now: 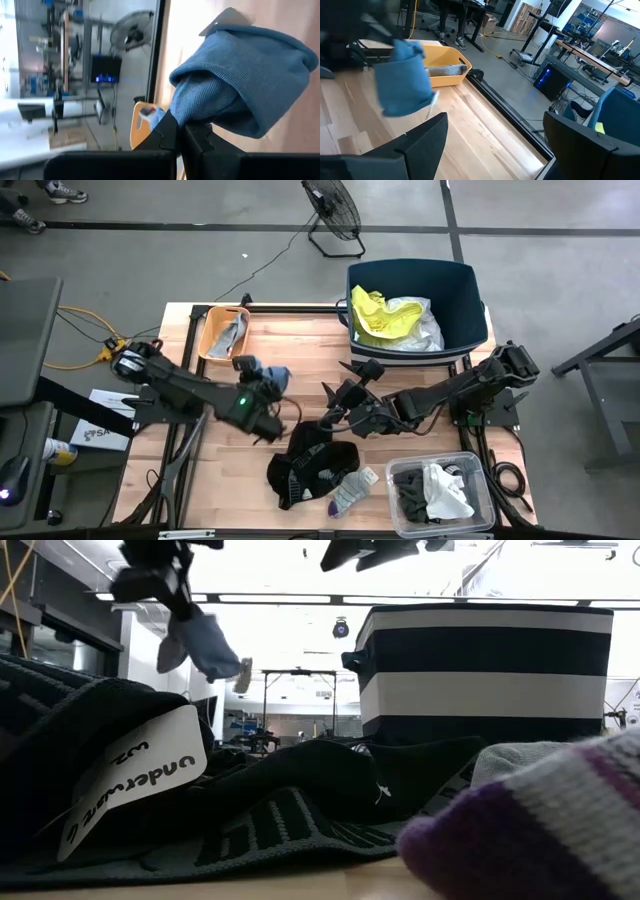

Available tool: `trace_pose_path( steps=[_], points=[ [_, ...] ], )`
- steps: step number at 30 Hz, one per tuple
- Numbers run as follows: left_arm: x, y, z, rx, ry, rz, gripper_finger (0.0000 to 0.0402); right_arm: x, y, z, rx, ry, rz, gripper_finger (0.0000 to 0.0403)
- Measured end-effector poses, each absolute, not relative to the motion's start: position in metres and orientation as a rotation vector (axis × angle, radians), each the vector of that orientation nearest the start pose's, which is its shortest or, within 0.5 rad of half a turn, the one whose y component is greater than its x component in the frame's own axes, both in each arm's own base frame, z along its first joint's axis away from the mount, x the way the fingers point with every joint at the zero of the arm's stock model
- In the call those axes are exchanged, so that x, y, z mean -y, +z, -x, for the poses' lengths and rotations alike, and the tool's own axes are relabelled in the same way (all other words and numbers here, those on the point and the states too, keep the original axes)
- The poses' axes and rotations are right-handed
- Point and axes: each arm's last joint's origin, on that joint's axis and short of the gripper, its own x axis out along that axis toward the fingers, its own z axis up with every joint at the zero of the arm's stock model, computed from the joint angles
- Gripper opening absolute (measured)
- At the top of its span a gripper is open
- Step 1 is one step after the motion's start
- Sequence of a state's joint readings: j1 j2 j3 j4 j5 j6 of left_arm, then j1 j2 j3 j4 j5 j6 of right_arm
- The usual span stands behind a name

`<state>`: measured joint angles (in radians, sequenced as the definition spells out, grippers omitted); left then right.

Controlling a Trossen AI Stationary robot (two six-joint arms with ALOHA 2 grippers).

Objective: Pick & Place Cloths
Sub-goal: Put the blue sock into the yellow bin

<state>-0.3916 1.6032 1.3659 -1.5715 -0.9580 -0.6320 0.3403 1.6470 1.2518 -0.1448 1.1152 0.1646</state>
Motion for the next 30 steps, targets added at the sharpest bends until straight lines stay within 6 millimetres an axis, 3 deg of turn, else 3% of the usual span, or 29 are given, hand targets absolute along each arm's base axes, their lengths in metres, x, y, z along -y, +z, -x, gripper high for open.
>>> trace_pose_path(
  steps=[14, 25, 30],
  points=[
    [-0.021, 0.286, -0.261, -1.329, 1.088, -0.43, 0.0, -0.095, 0.286, -0.346, -0.355, -0.789, 0.223, 0.032],
    [-0.084, 0.283, -0.247, -1.507, 1.183, -0.202, 0.0, -0.095, 0.286, -0.346, -0.348, -0.794, 0.207, 0.032],
    [-0.118, 0.282, -0.232, -1.547, 1.279, 0.003, 0.0, -0.095, 0.285, -0.345, -0.349, -0.795, 0.188, 0.032]
  ],
)
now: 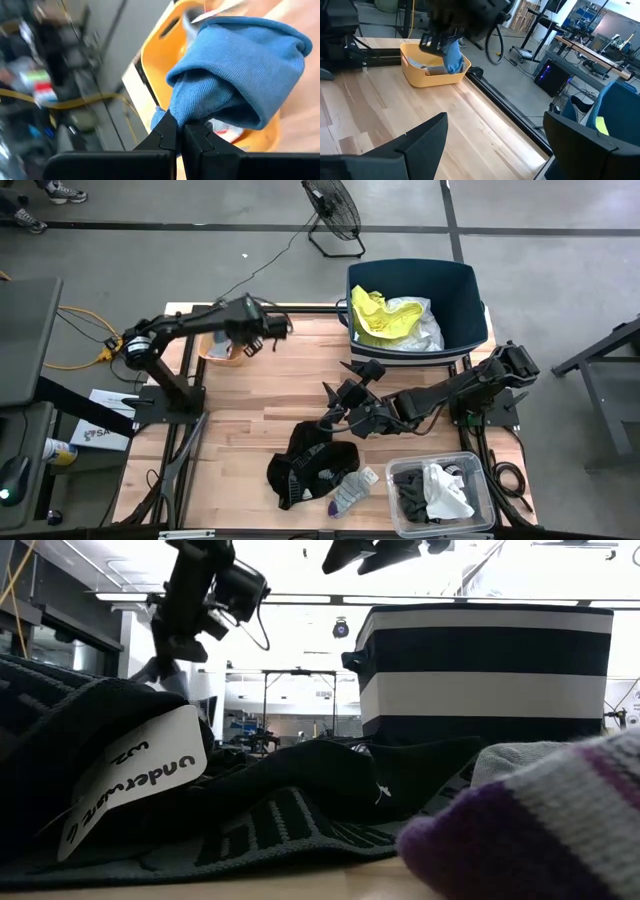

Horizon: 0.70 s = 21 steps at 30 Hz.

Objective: Pick & Place Cloths
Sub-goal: Put the blue sock into the yellow bin

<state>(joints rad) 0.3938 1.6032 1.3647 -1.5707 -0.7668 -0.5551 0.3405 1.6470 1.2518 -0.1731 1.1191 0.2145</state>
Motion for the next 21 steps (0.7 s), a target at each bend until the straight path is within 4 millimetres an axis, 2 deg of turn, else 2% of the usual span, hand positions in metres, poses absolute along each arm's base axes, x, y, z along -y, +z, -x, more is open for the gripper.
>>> trace_pose_path(
  steps=[10, 15, 21],
  points=[
    [-0.173, 0.278, -0.194, -1.664, 1.293, 0.355, 0.0, -0.095, 0.284, -0.345, -0.345, -0.797, 0.171, 0.032],
    [-0.198, 0.276, -0.179, -1.578, 1.318, 0.55, 0.0, -0.095, 0.284, -0.345, -0.343, -0.796, 0.166, 0.032],
    [-0.222, 0.273, -0.168, -1.431, 1.252, 0.734, 0.0, -0.095, 0.284, -0.345, -0.343, -0.797, 0.166, 0.032]
  ],
)
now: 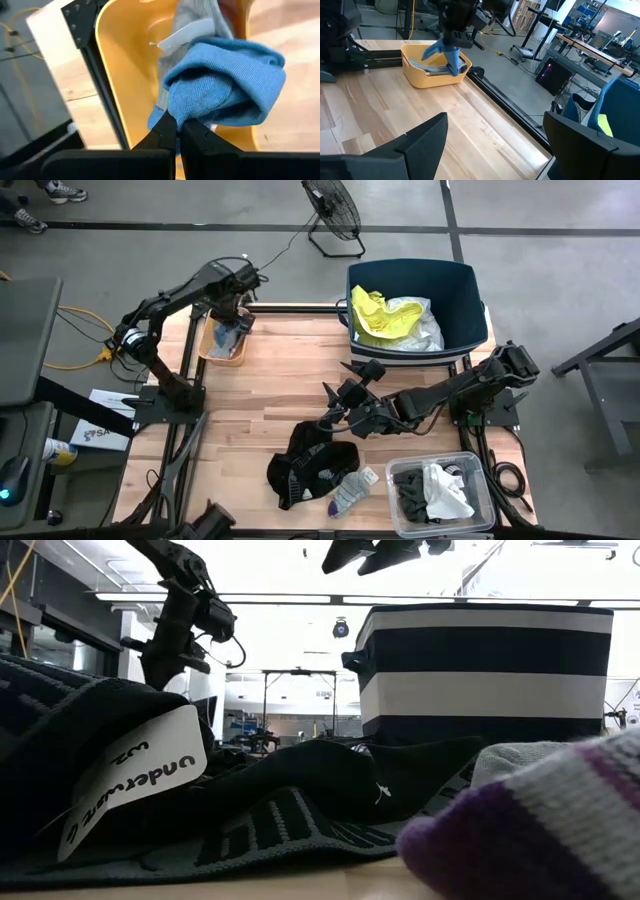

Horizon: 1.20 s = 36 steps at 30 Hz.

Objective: Pick & Place Cloths
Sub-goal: Put the blue sock into the yellow bin

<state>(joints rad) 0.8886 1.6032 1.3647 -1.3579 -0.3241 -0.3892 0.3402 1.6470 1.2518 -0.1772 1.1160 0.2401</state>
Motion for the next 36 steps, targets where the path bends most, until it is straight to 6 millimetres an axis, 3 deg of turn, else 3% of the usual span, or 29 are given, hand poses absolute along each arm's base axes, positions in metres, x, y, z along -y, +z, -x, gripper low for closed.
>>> trace_pose_path(
  steps=[11, 25, 36],
  points=[
    [-0.238, 0.27, -0.149, -1.368, 1.292, 0.856, 0.0, -0.095, 0.284, -0.346, -0.344, -0.775, 0.144, 0.032],
    [-0.238, 0.215, -0.141, -1.331, 1.3, 0.893, 0.0, -0.096, 0.283, -0.346, -0.35, -0.752, 0.13, 0.032],
    [-0.24, 0.213, -0.143, -1.266, 1.347, 0.91, 0.0, -0.095, 0.283, -0.346, -0.352, -0.752, 0.129, 0.032]
  ],
)
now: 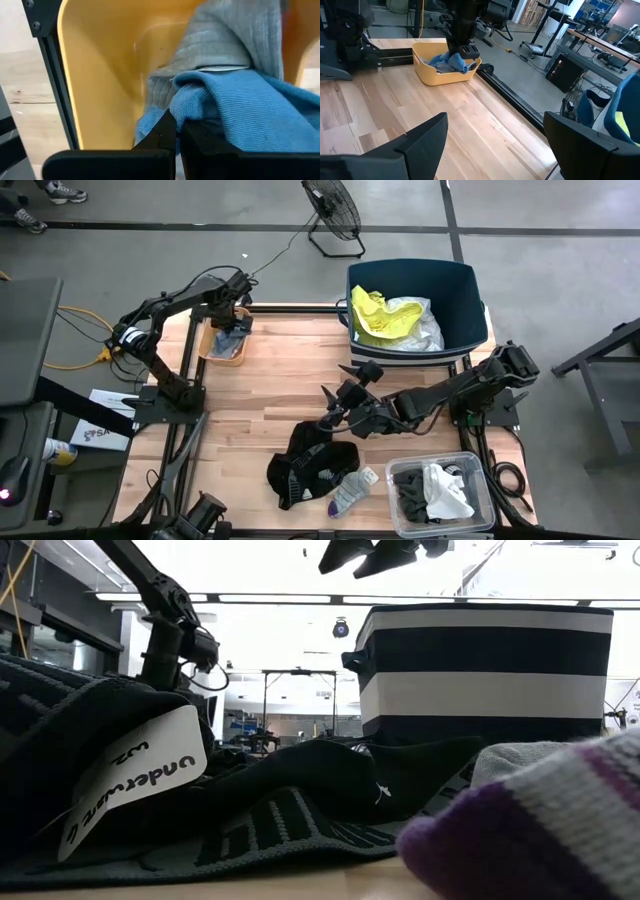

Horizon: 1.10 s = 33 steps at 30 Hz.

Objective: Pick & Place Cloths
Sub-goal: Put the blue sock into the yellow bin

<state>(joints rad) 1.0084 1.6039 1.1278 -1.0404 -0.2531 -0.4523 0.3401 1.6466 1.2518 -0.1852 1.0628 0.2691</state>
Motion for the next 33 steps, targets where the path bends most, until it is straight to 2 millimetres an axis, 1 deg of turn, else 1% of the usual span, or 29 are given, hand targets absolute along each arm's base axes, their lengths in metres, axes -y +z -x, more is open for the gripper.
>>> trace_pose_path(
  steps=[3, 6, 10, 14, 19, 23, 26, 28, 31, 33],
  points=[
    [-0.24, 0.213, -0.143, -1.264, 1.344, 0.906, 0.0006, -0.096, 0.283, -0.346, -0.353, -0.75, 0.129, 0.032],
    [-0.24, 0.213, -0.143, -1.272, 1.339, 0.903, 0.0028, -0.096, 0.283, -0.346, -0.359, -0.73, 0.123, 0.032],
    [-0.238, 0.213, -0.142, -1.305, 1.319, 0.892, 0.0077, -0.096, 0.283, -0.346, -0.36, -0.73, 0.123, 0.032],
    [-0.236, 0.218, -0.14, -1.299, 1.312, 0.874, 0.0135, -0.096, 0.283, -0.346, -0.36, -0.73, 0.124, 0.032],
    [-0.231, 0.234, -0.138, -1.253, 1.305, 0.859, 0.0207, -0.096, 0.283, -0.346, -0.361, -0.73, 0.126, 0.032],
    [-0.228, 0.252, -0.136, -1.2, 1.3, 0.848, 0.0241, -0.096, 0.283, -0.346, -0.36, -0.73, 0.126, 0.032],
    [-0.223, 0.264, -0.136, -1.152, 1.282, 0.84, 0.0246, -0.096, 0.283, -0.346, -0.361, -0.73, 0.126, 0.032],
    [-0.218, 0.268, -0.142, -1.116, 1.205, 0.819, 0.0239, -0.096, 0.283, -0.346, -0.361, -0.73, 0.126, 0.032],
    [-0.212, 0.271, -0.158, -1.067, 1.026, 0.806, 0.0209, -0.096, 0.283, -0.346, -0.36, -0.73, 0.126, 0.032],
    [-0.207, 0.273, -0.169, -1.038, 0.942, 0.79, 0.0176, -0.096, 0.283, -0.346, -0.361, -0.73, 0.126, 0.032]
  ],
)
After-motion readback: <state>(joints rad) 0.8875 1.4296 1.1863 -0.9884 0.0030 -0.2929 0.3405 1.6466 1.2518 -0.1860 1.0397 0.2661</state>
